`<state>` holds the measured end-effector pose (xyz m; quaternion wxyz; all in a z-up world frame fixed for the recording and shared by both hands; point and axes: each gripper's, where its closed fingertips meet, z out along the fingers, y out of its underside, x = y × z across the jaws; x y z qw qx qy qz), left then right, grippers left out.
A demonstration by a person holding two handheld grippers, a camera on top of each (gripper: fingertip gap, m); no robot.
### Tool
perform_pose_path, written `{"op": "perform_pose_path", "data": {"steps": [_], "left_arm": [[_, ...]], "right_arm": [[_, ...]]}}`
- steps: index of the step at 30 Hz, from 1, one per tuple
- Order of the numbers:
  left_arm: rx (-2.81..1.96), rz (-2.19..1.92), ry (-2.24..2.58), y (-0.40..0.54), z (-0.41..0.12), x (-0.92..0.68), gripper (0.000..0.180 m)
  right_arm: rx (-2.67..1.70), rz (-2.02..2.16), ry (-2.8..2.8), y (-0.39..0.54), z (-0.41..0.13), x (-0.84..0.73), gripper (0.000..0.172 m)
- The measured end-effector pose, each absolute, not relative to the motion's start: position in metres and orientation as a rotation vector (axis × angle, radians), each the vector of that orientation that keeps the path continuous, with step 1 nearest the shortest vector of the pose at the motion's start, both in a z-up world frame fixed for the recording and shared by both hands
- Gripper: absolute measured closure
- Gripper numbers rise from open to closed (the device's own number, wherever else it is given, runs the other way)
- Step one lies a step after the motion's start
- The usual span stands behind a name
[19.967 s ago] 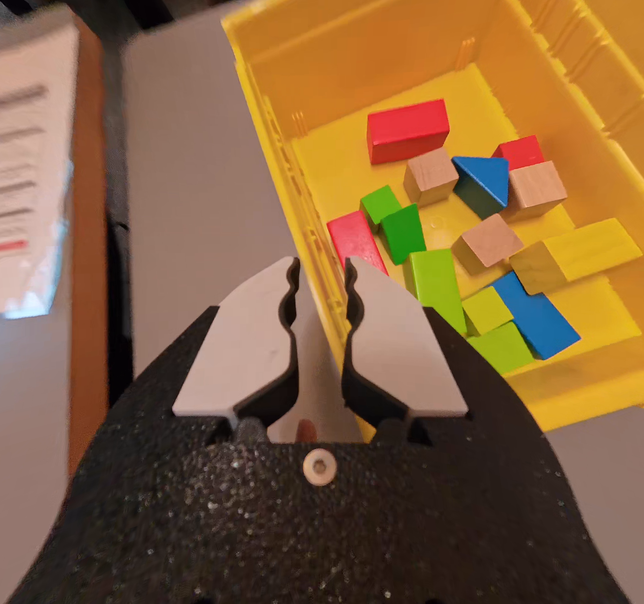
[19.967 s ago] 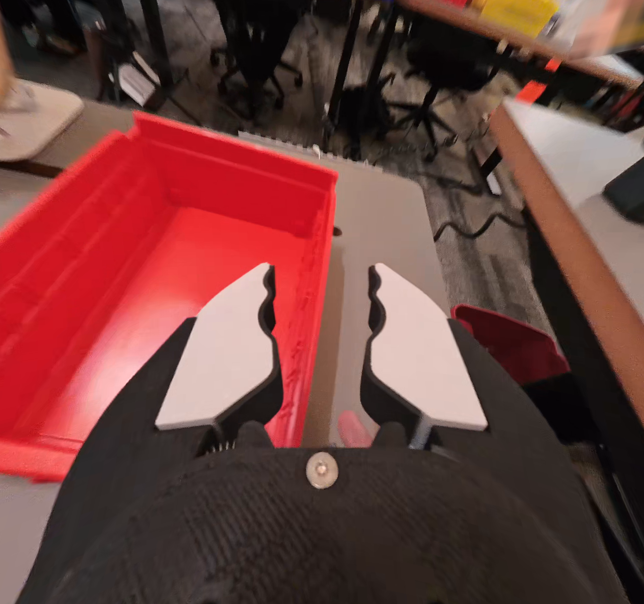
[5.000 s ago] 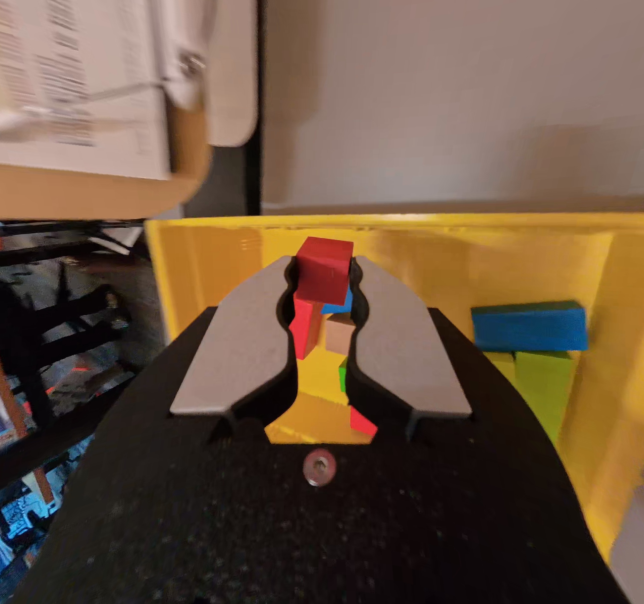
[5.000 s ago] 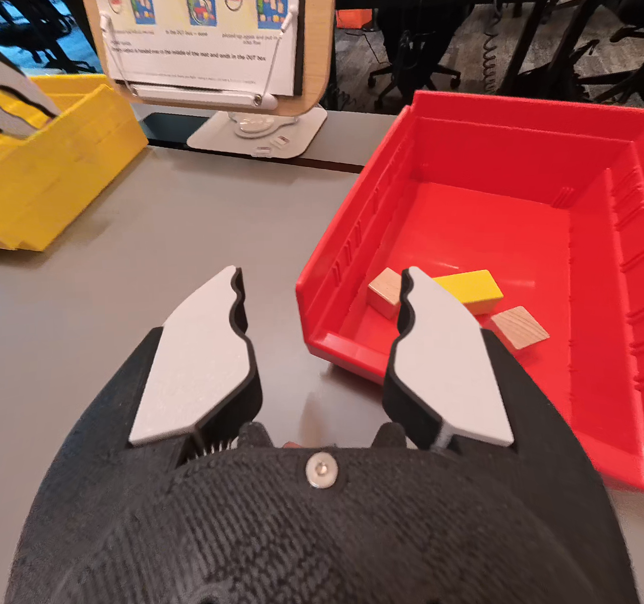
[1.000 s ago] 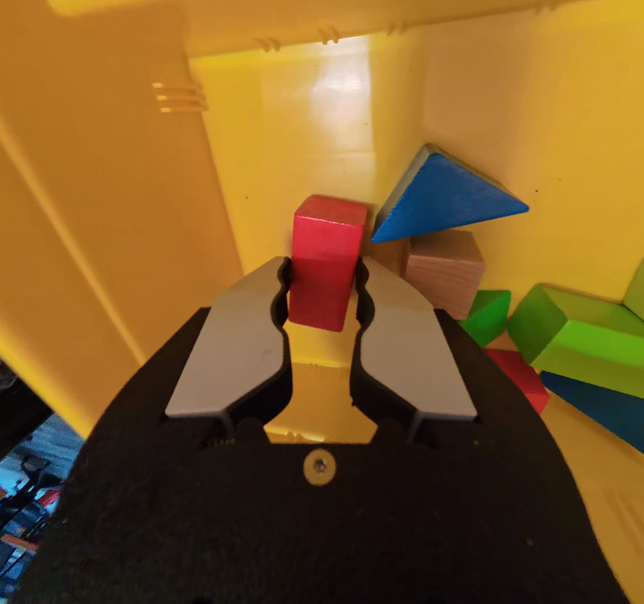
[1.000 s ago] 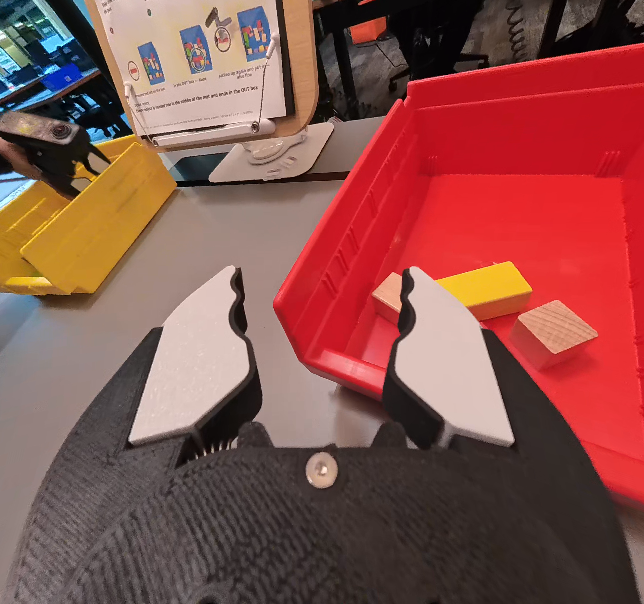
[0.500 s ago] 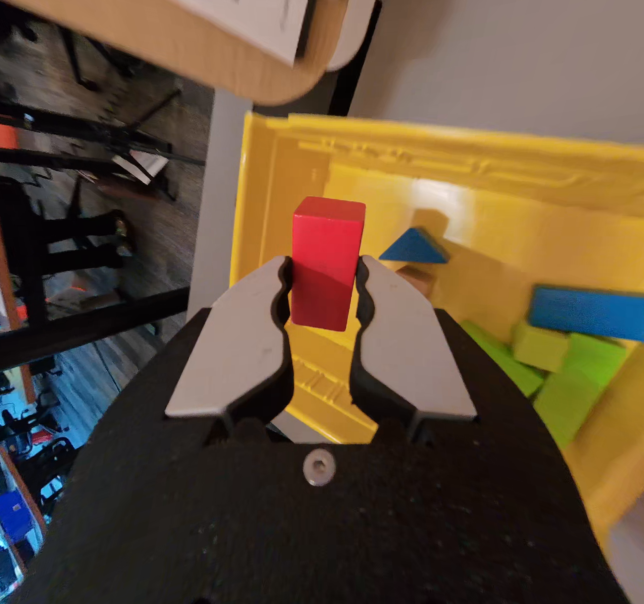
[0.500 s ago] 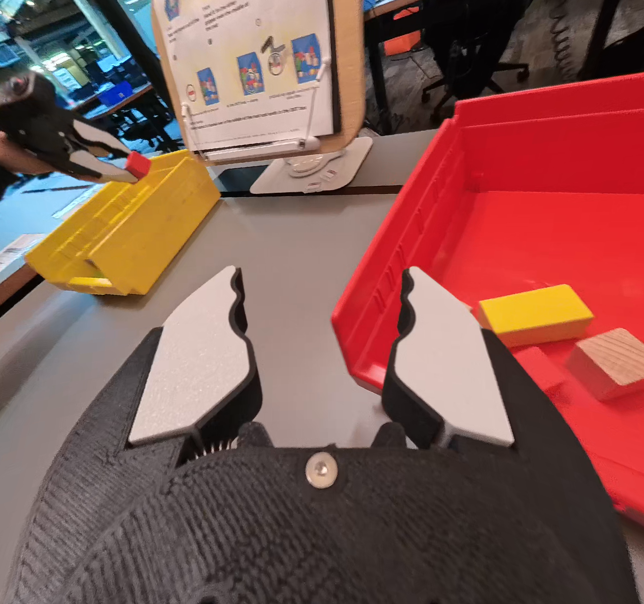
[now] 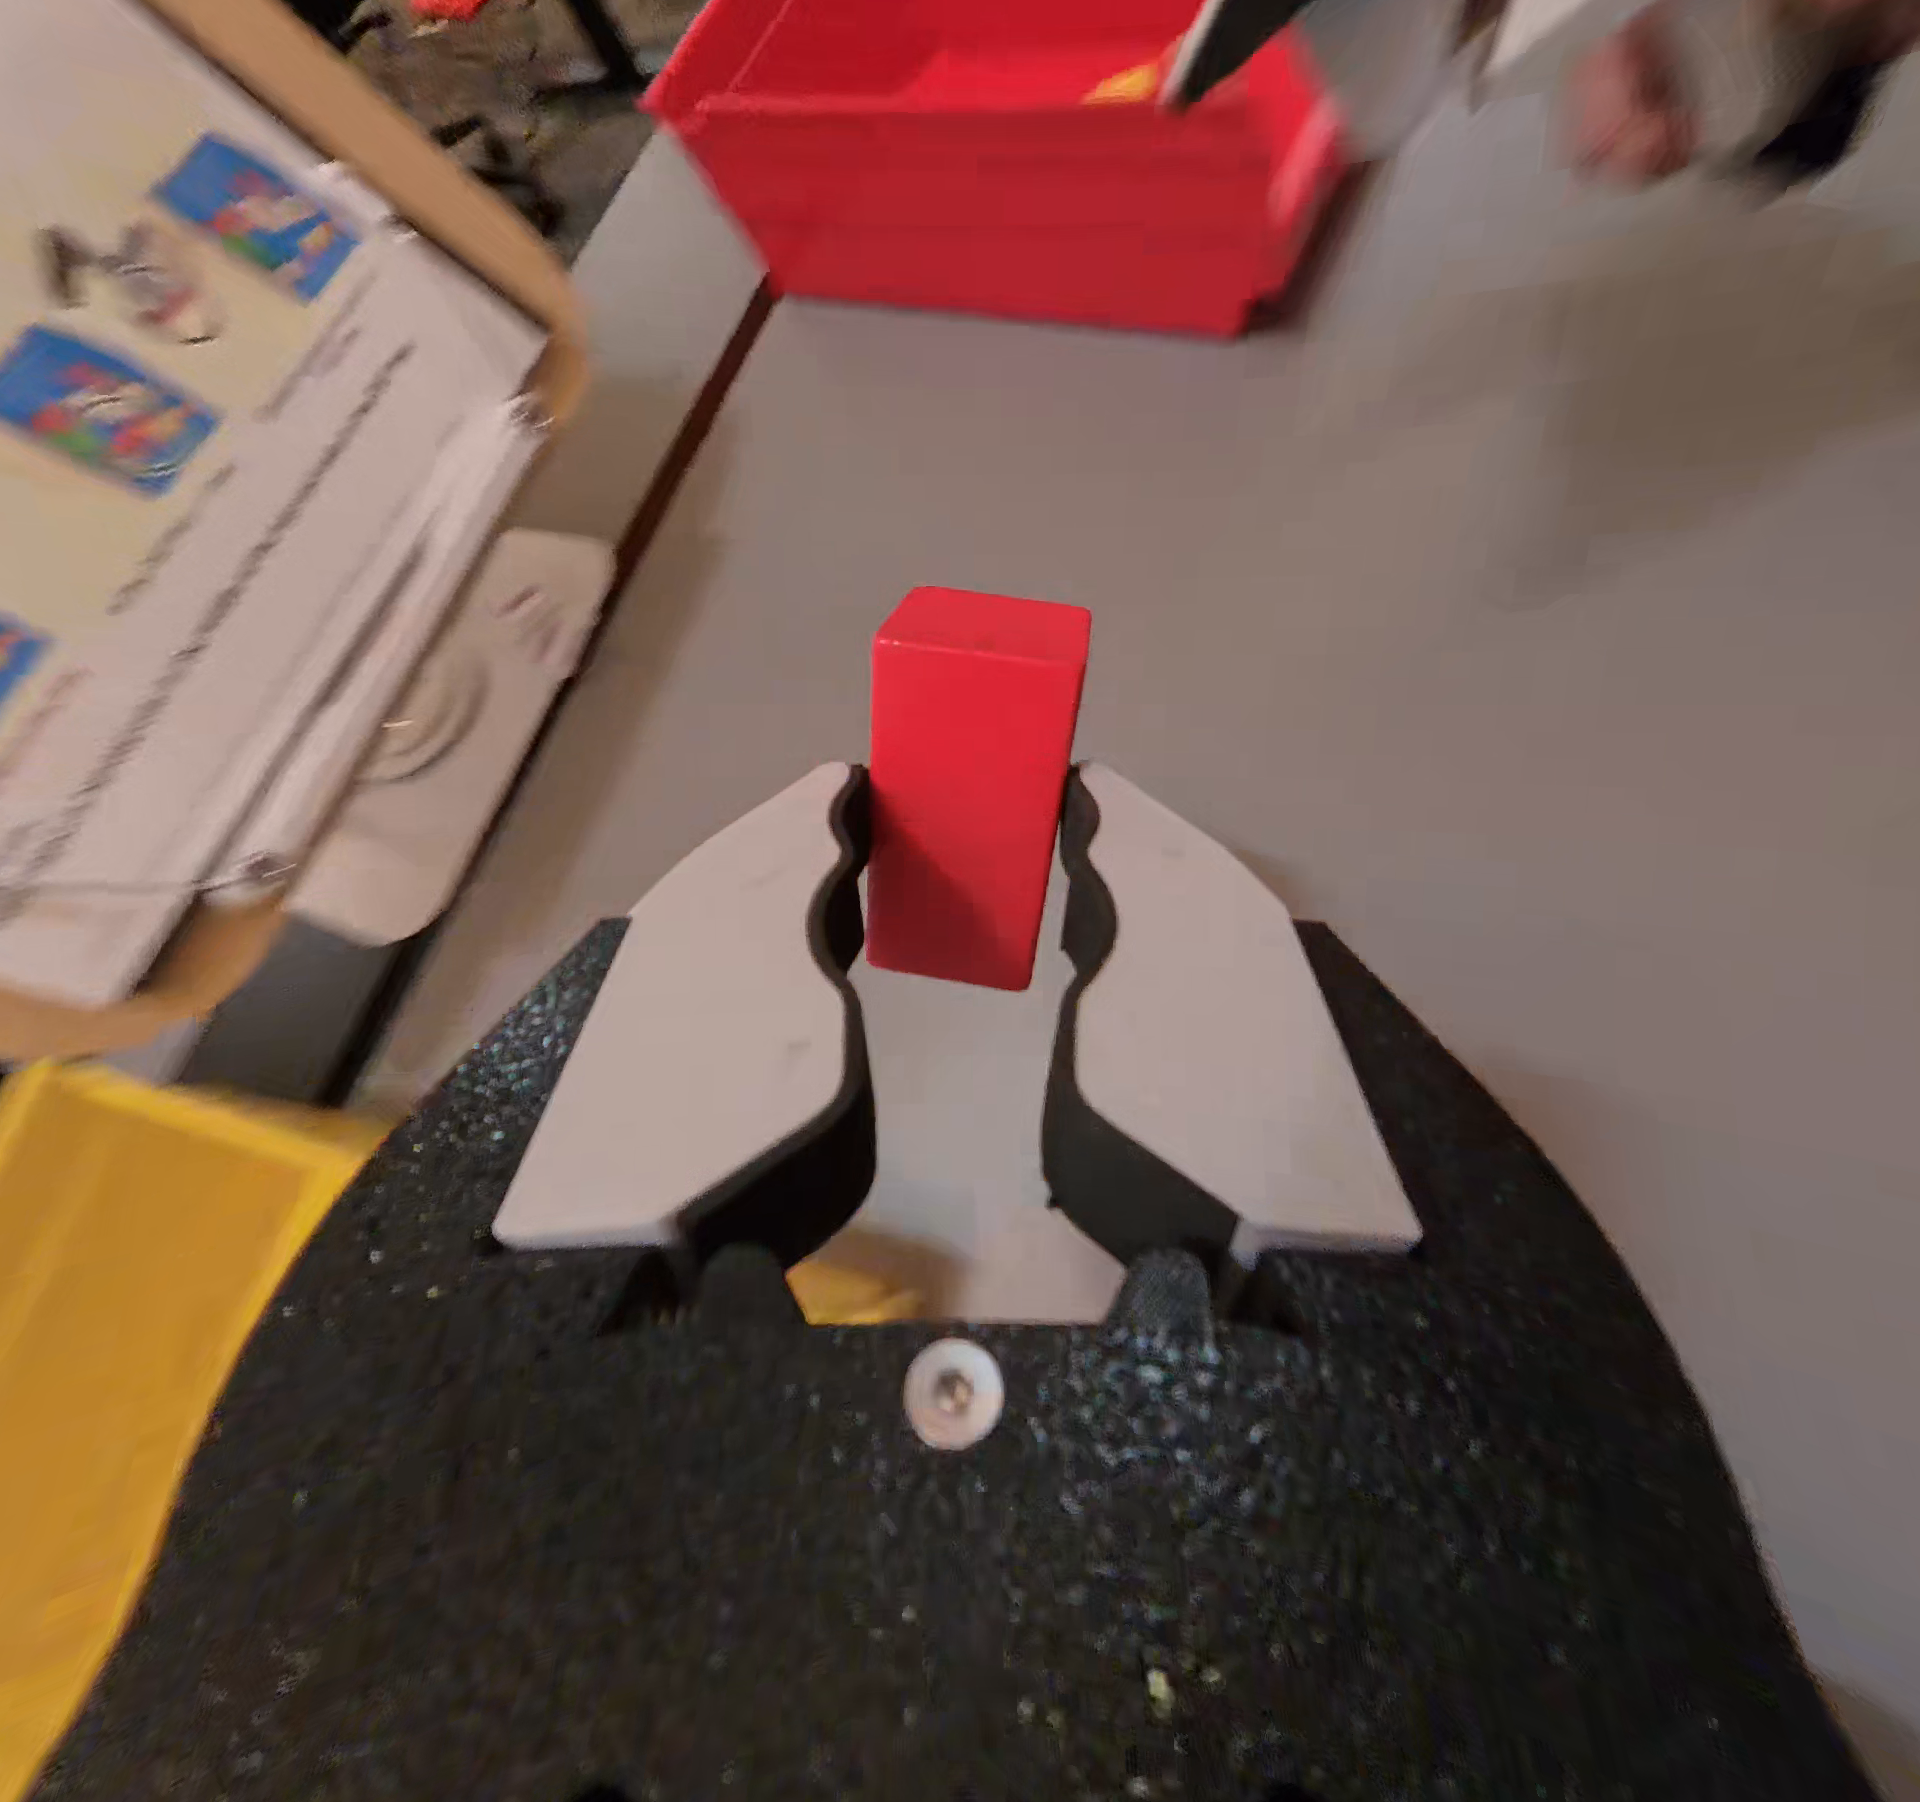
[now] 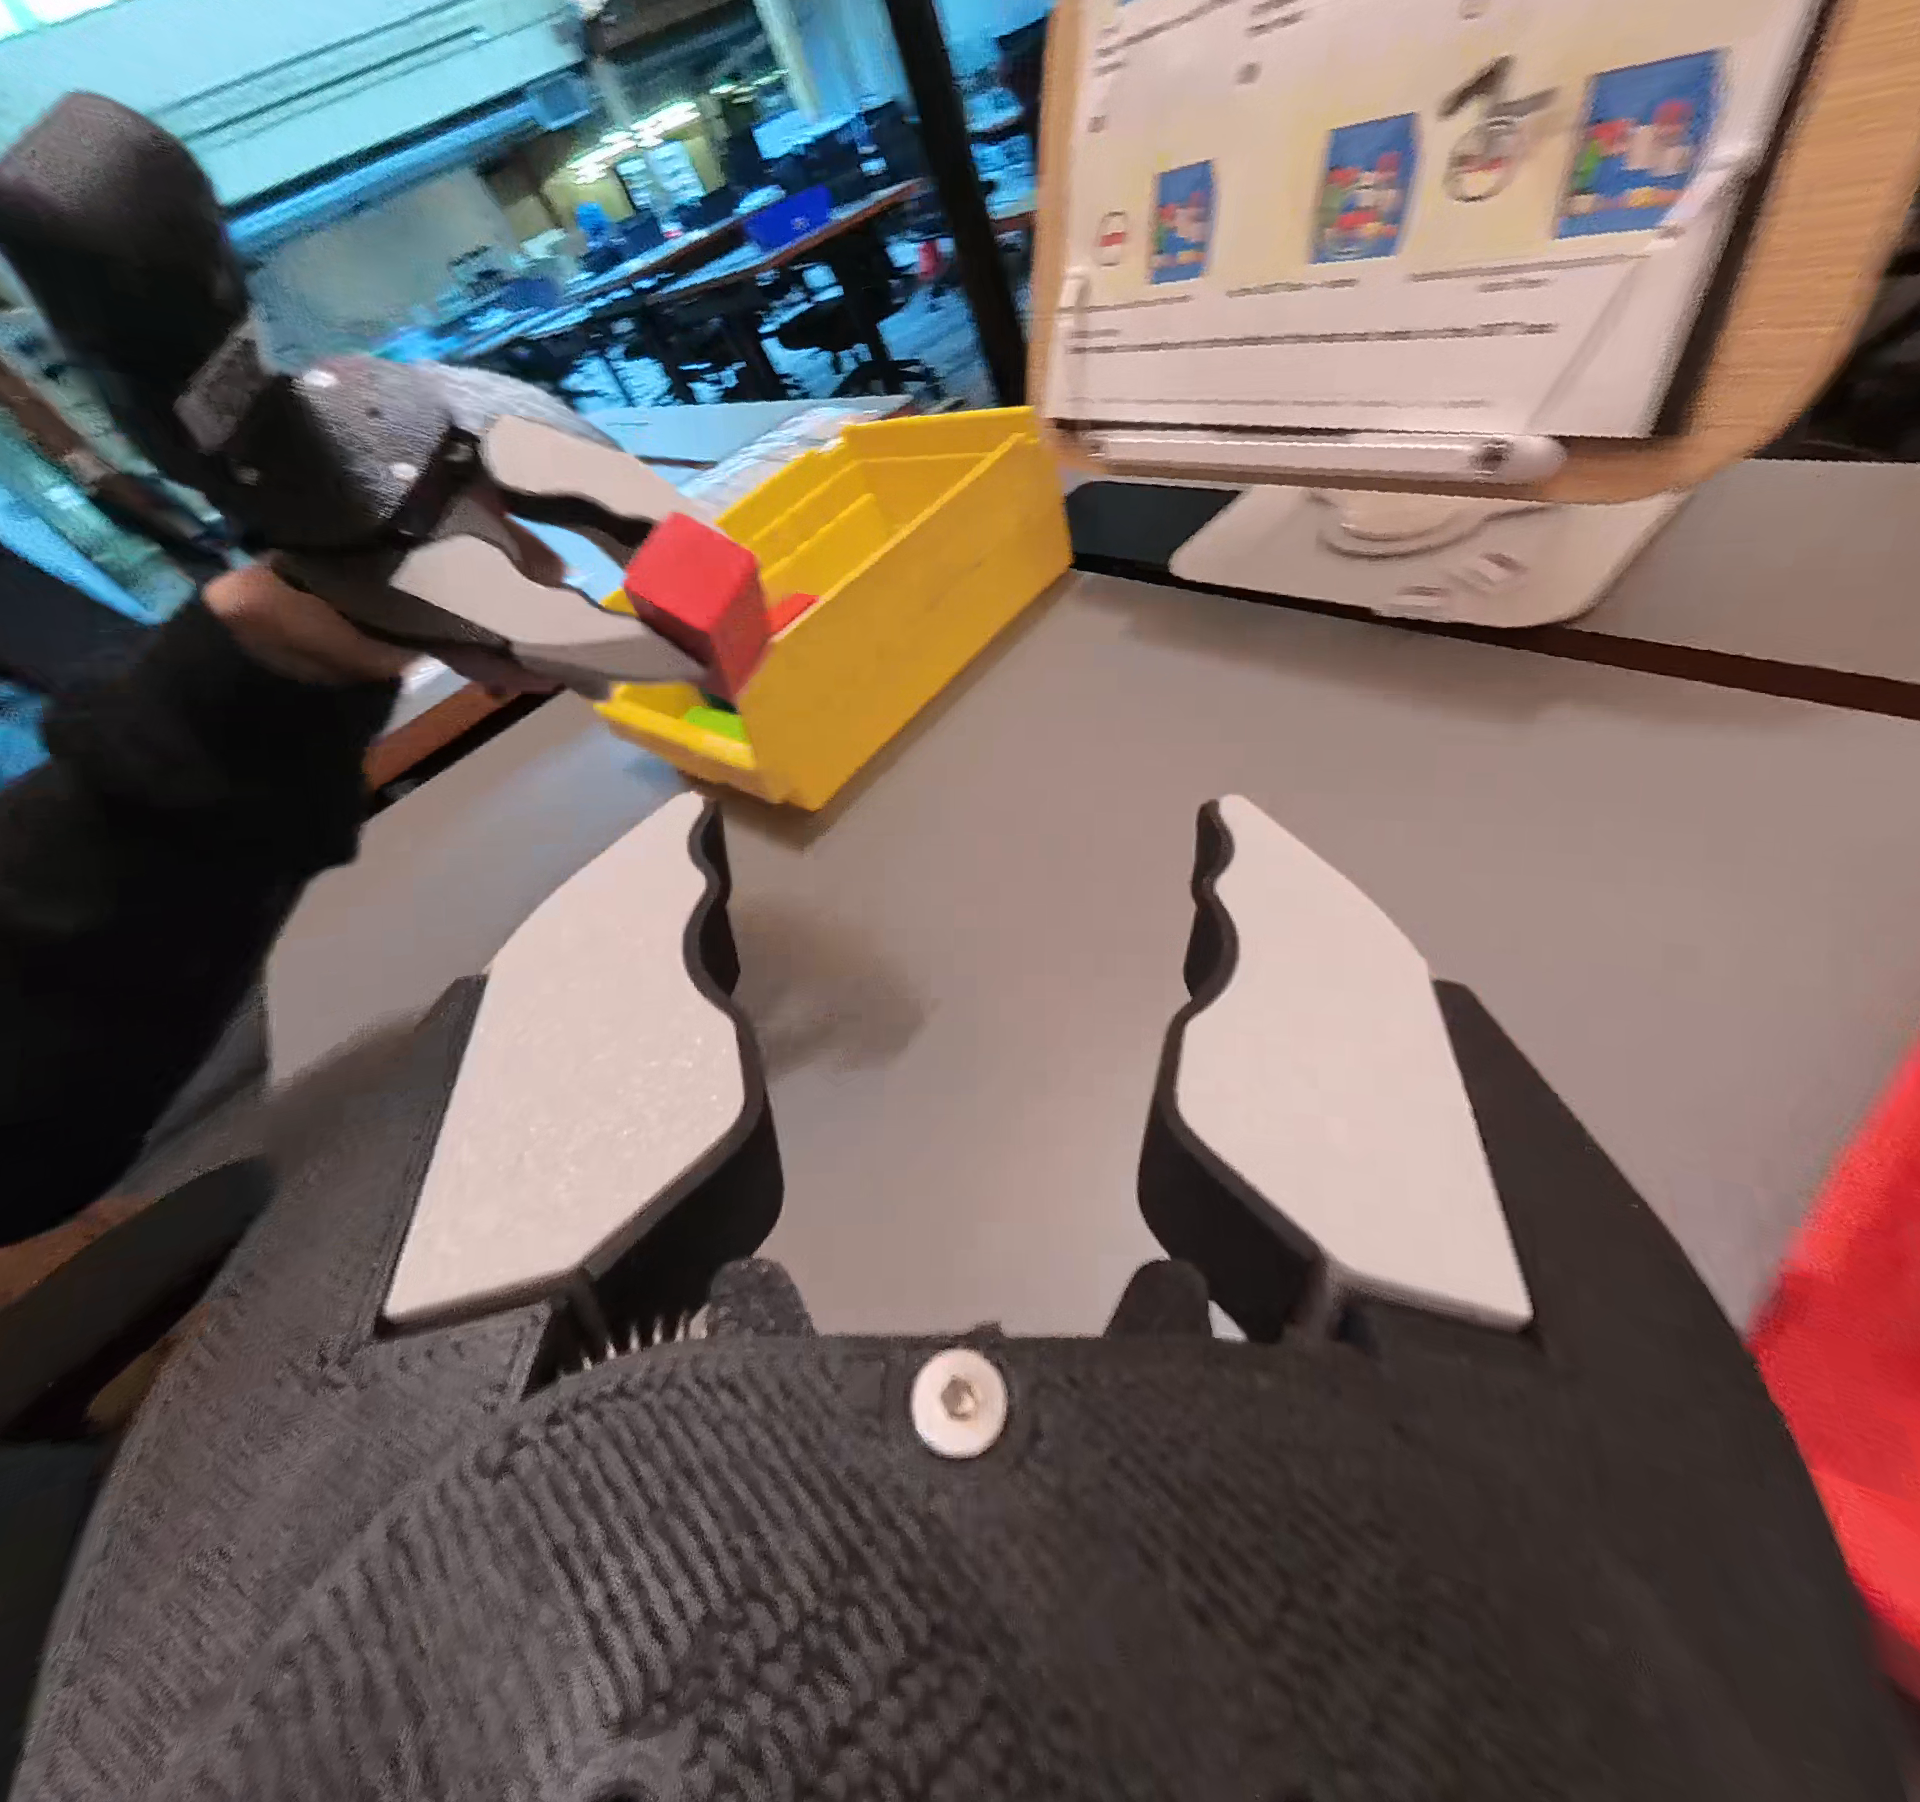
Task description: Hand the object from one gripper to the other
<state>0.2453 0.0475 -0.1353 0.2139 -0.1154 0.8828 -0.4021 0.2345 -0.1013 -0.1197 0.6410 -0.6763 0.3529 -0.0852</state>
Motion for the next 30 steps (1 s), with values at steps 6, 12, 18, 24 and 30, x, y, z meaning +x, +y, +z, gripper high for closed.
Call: {"op": "perform_pose_path", "data": {"steps": [6, 12, 18, 24, 30], "left_arm": [[-0.461, -1.488, 2.644, -0.006, -0.143, 0.189, 0.146], [-0.343, -1.474, 3.216, -0.012, -0.151, 0.134, 0.146], [-0.122, -1.324, 3.720, -0.014, -0.143, 0.098, 0.146], [0.077, -1.051, 3.992, -0.019, -0.139, 0.082, 0.146], [-0.020, -1.041, 4.113, -0.032, -0.137, 0.082, 0.146]], "right_arm": [[-1.571, -0.207, 0.484, -0.070, -0.105, 0.206, 0.080], [-1.821, -0.332, -0.109, -0.054, -0.125, 0.145, 0.075], [-1.759, -0.450, -0.374, -0.037, -0.119, 0.115, 0.095], [-1.765, -0.393, -0.475, -0.029, -0.127, 0.097, 0.099], [-1.754, -0.358, -0.526, -0.024, -0.131, 0.089, 0.118]]}}
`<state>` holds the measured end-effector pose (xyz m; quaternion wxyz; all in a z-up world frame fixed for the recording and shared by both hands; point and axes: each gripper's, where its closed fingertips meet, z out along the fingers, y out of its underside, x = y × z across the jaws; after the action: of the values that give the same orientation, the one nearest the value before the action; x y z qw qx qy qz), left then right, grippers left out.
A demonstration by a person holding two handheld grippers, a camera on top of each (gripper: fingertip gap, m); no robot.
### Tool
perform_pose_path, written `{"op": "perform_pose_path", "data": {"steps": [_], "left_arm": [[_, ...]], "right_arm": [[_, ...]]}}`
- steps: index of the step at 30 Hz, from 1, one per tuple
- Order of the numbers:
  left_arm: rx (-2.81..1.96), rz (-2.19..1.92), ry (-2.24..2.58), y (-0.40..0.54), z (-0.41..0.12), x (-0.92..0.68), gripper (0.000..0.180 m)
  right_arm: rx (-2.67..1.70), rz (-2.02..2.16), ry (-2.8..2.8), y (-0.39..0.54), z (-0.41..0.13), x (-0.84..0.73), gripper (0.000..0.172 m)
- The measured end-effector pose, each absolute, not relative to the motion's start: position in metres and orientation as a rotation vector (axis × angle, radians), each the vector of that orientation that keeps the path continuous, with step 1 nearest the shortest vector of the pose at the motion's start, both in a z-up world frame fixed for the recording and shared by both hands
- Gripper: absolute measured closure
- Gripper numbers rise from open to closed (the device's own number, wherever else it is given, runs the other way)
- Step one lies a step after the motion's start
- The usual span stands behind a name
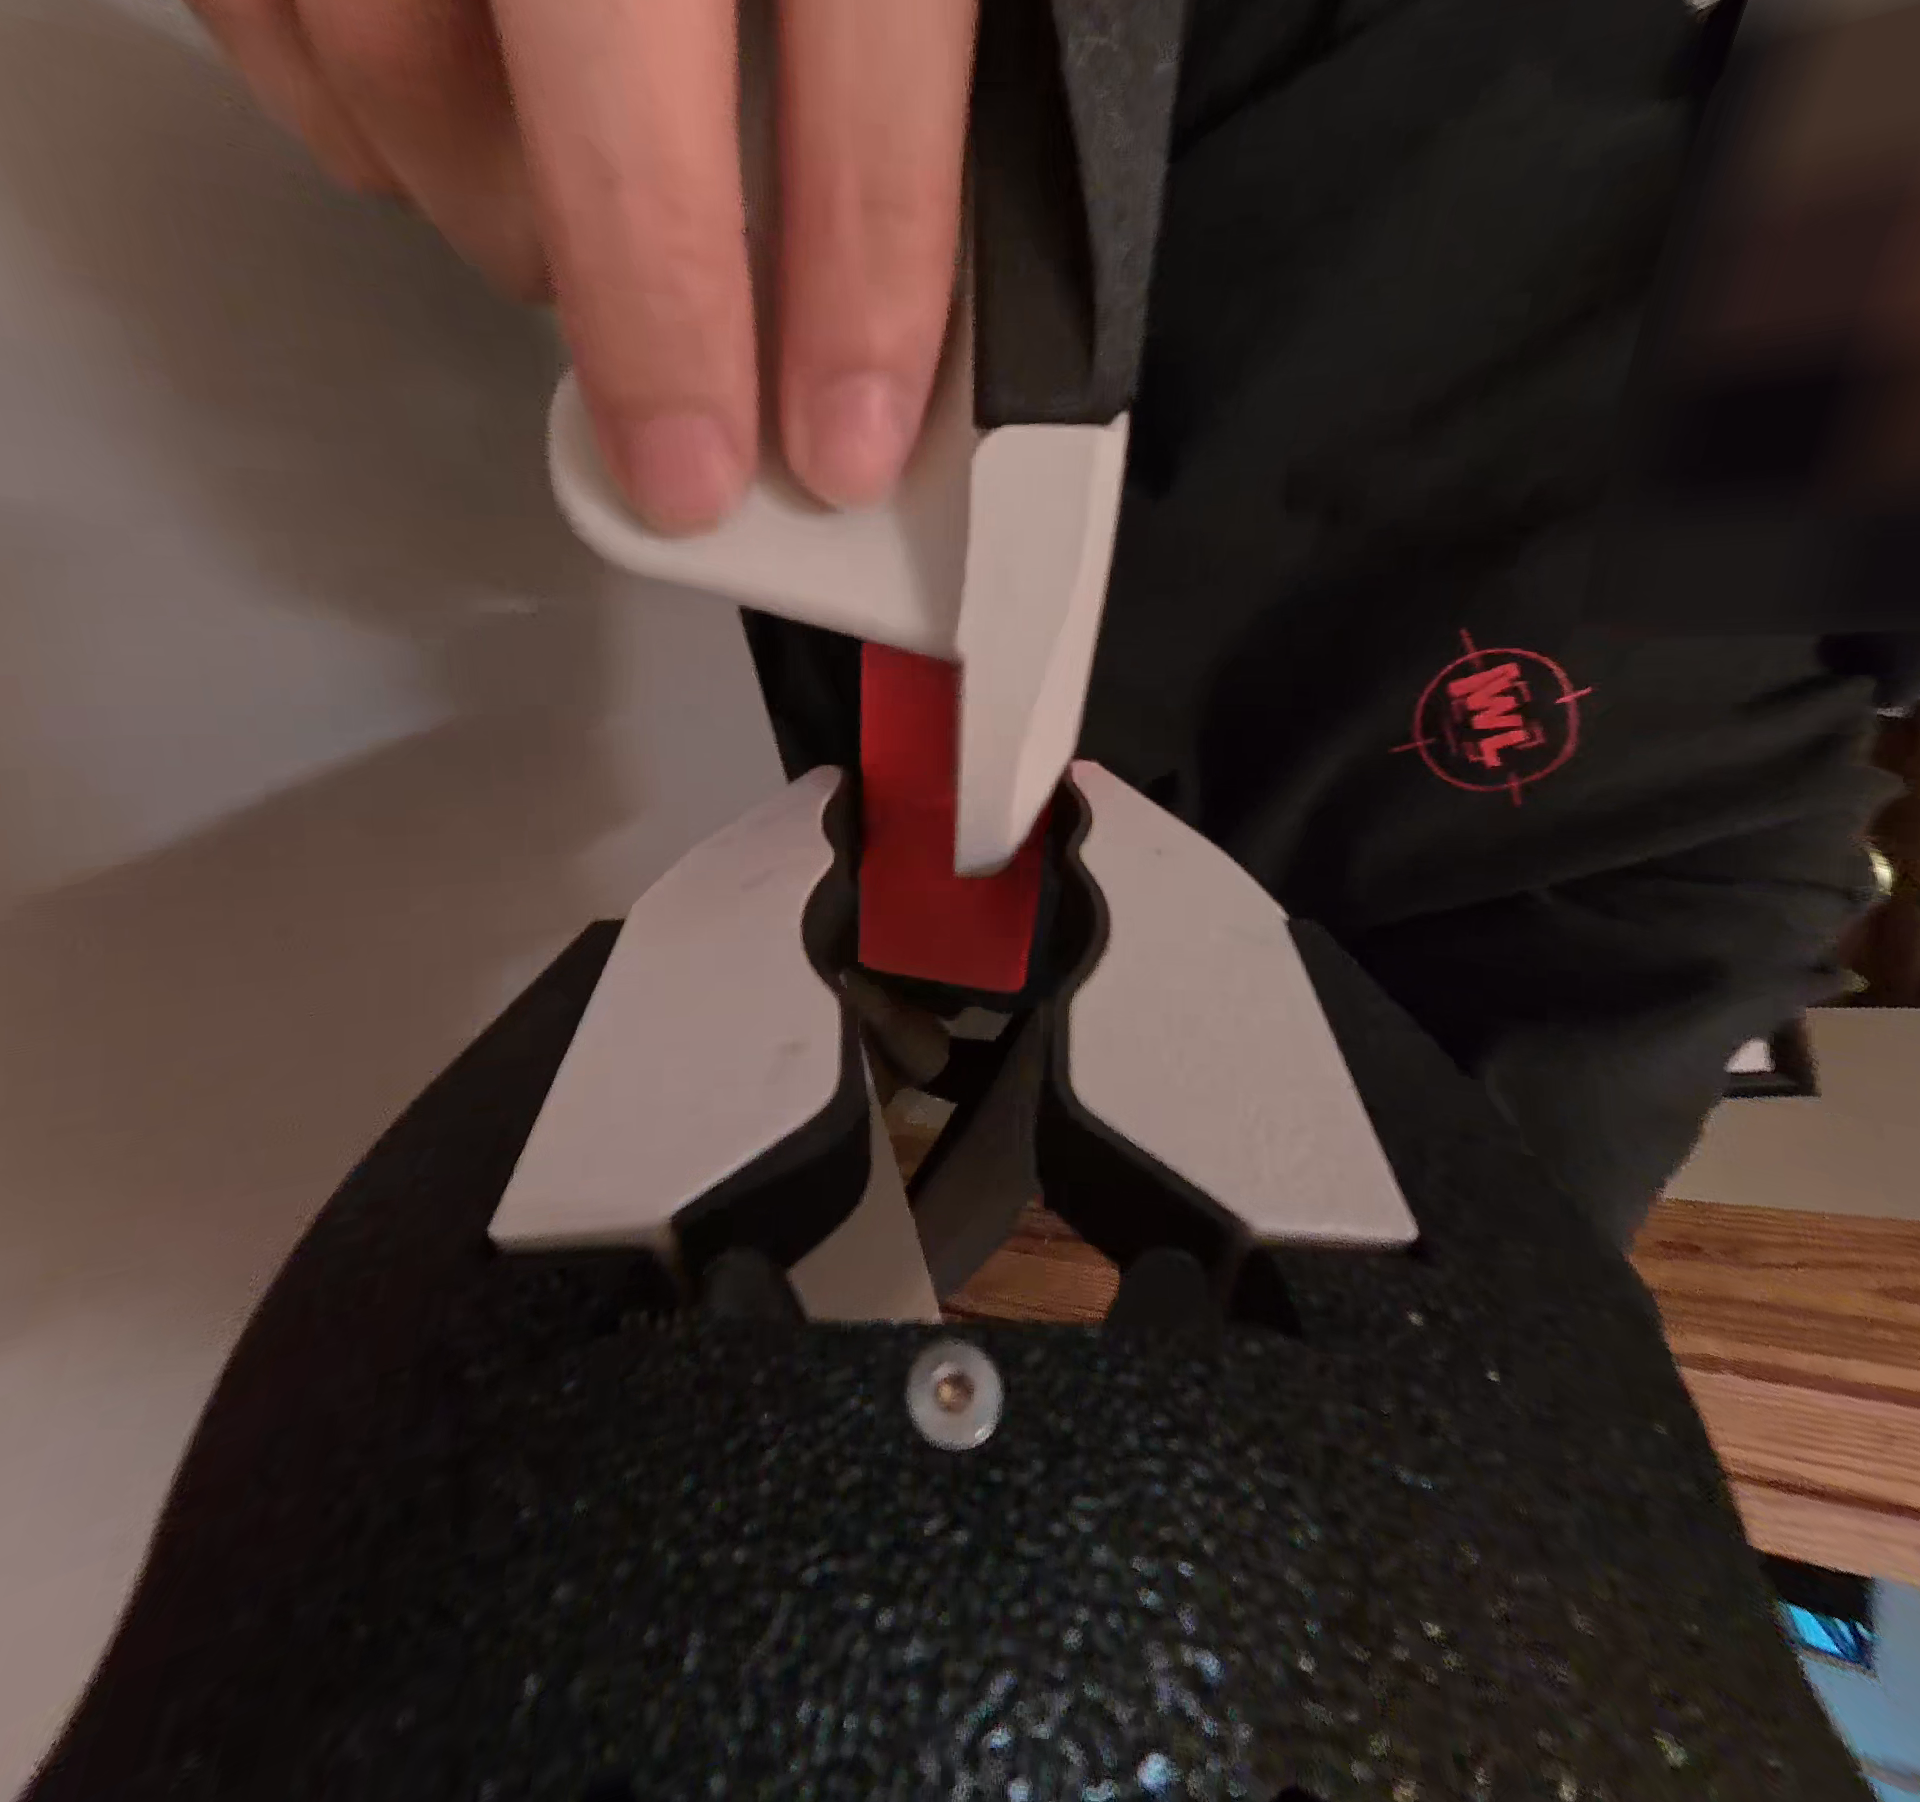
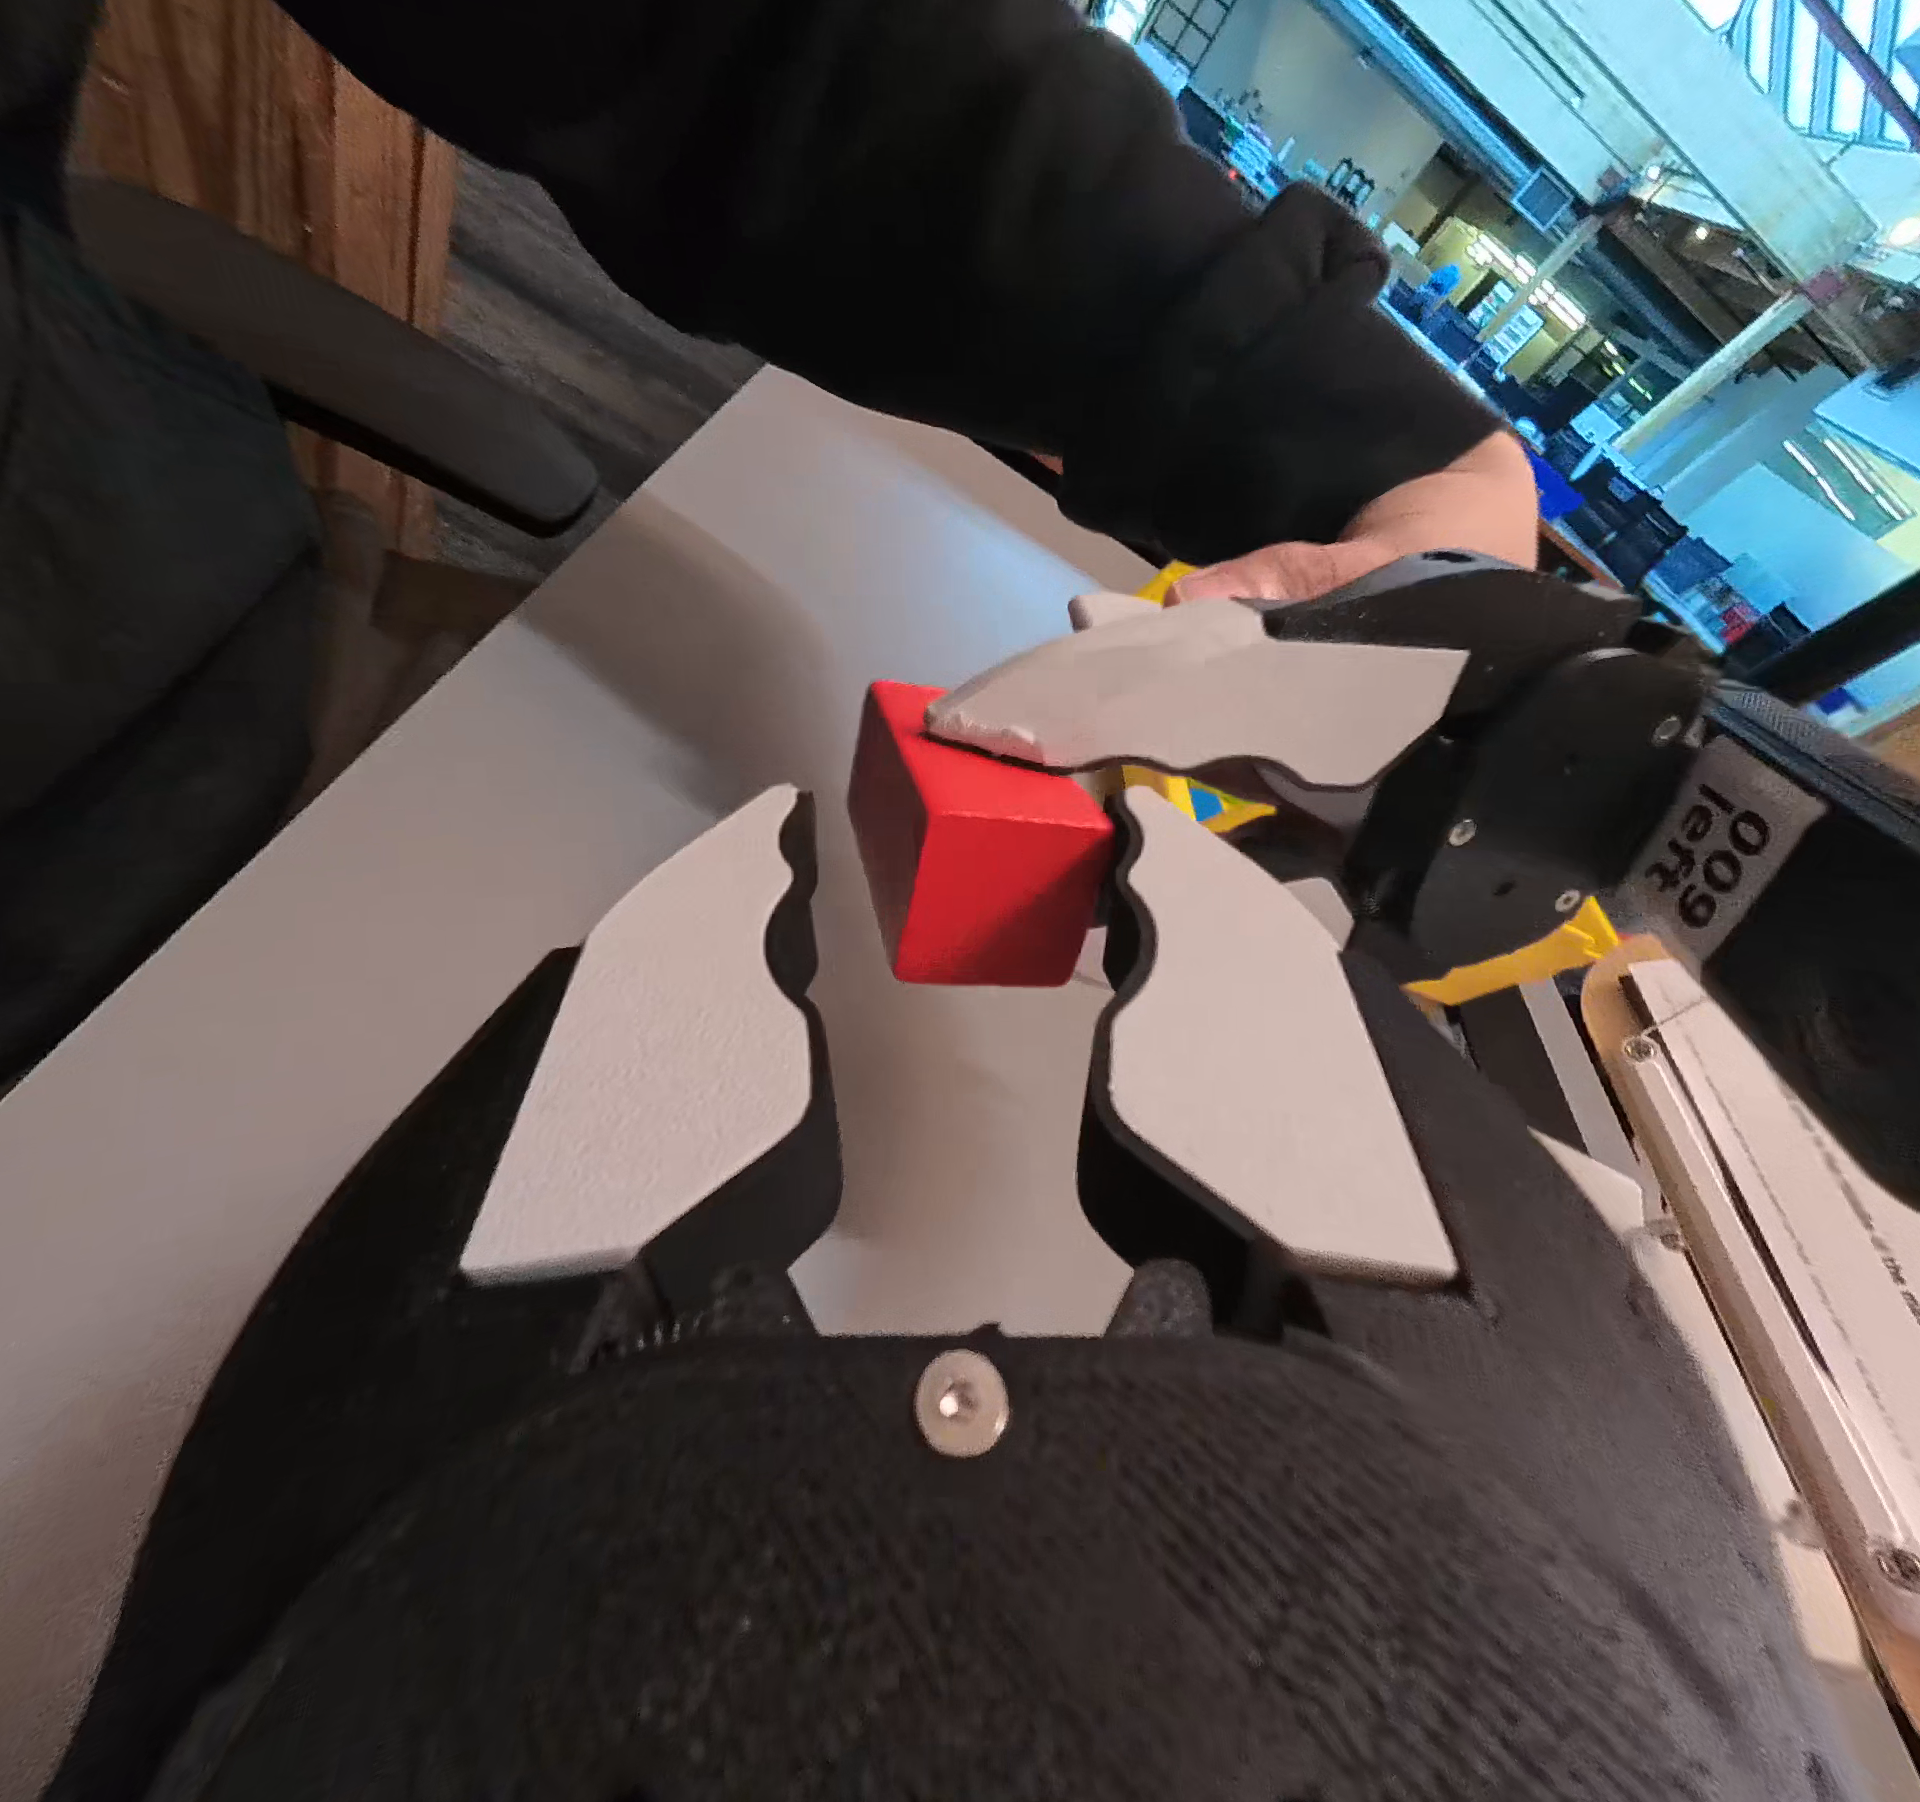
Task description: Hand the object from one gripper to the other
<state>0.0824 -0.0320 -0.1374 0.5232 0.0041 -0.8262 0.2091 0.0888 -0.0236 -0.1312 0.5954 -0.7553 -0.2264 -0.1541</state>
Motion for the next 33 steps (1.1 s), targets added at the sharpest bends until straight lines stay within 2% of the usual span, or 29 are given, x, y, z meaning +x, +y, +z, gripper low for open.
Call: {"op": "perform_pose_path", "data": {"steps": [4, 14, 17, 20, 23, 27, 30, 33], "left_arm": [[0.012, 0.453, -1.931, -0.030, -0.141, 0.080, 0.146], [-0.015, 0.467, -1.954, -0.024, -0.149, 0.082, 0.145], [0.047, 0.606, -2.023, -0.028, -0.147, 0.099, 0.114], [0.120, 0.774, -2.116, -0.024, -0.144, 0.122, 0.106], [0.290, 0.951, -2.236, -0.016, -0.146, 0.148, 0.105], [0.516, 1.111, -2.370, 0.000, -0.160, 0.166, 0.113], [0.568, 1.157, -2.418, 0.008, -0.172, 0.158, 0.116], [0.569, 1.175, -2.453, 0.009, -0.182, 0.146, 0.118]], "right_arm": [[-1.756, -0.351, -0.523, -0.024, -0.133, 0.090, 0.130], [-1.810, -0.208, -0.484, -0.017, -0.141, 0.087, 0.134], [-1.833, -0.220, -0.441, -0.020, -0.143, 0.097, 0.134], [-1.846, -0.289, -0.329, -0.036, -0.138, 0.120, 0.134], [-1.877, -0.501, -0.012, -0.079, -0.128, 0.176, 0.134], [-1.780, -0.839, 0.584, -0.186, -0.126, 0.256, 0.134], [-1.626, -0.872, 0.955, -0.253, -0.142, 0.283, 0.134], [-1.660, -0.800, 1.134, -0.278, -0.173, 0.290, 0.135]]}}
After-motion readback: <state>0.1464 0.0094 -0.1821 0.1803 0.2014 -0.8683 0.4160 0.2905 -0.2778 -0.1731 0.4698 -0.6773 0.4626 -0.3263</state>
